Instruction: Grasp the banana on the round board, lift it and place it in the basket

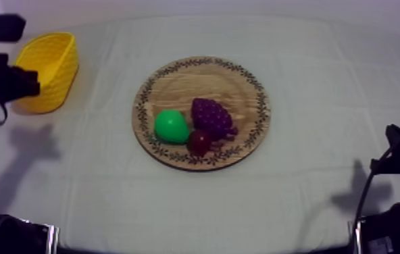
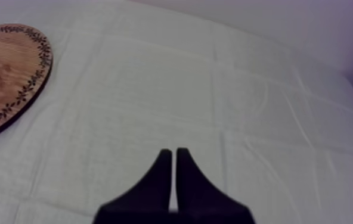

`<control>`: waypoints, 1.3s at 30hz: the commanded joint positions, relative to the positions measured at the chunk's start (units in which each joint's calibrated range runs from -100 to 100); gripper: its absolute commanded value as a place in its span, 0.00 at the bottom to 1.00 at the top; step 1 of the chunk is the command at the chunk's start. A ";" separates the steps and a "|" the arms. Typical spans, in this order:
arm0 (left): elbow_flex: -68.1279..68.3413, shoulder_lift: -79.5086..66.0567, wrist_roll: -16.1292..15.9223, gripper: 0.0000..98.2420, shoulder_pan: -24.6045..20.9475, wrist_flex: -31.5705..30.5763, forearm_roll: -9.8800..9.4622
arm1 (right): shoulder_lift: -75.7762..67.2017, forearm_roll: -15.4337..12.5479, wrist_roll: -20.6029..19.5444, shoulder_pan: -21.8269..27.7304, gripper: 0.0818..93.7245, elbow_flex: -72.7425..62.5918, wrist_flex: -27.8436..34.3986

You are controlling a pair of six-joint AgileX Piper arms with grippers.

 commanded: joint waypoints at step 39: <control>36.32 -58.85 19.37 0.00 3.96 1.22 -11.63 | -0.04 0.00 -0.04 -0.01 0.01 0.02 0.04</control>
